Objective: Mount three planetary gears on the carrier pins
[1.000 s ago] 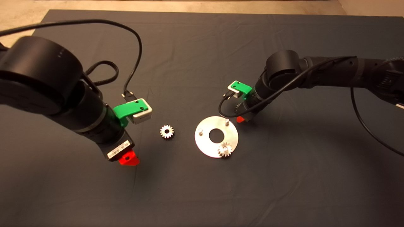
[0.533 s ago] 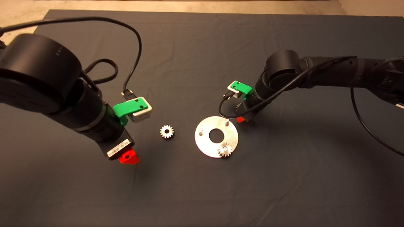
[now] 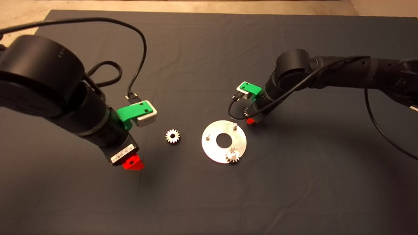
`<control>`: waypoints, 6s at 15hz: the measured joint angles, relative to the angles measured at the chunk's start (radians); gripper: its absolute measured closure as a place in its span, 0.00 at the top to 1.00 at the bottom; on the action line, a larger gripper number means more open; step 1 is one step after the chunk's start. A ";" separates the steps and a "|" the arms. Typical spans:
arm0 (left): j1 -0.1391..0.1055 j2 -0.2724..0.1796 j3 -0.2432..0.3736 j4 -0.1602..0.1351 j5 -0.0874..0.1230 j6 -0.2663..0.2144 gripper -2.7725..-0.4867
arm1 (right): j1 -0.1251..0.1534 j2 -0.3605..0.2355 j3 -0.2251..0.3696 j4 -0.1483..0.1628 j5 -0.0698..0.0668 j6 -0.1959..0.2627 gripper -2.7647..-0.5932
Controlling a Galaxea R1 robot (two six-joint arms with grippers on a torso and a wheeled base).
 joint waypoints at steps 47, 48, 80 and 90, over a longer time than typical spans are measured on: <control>-0.001 -0.018 0.000 0.000 0.000 0.000 1.00 | 0.019 0.021 -0.045 0.001 0.006 -0.040 0.38; -0.003 -0.022 0.000 0.000 0.000 0.000 1.00 | 0.019 0.021 -0.043 0.001 0.004 -0.040 0.38; -0.011 -0.039 0.000 -0.001 0.000 -0.001 1.00 | 0.021 -0.003 -0.003 0.001 0.001 -0.039 0.23; -0.017 -0.039 0.000 -0.003 0.000 -0.001 1.00 | 0.019 -0.004 0.026 0.002 -0.004 -0.032 0.17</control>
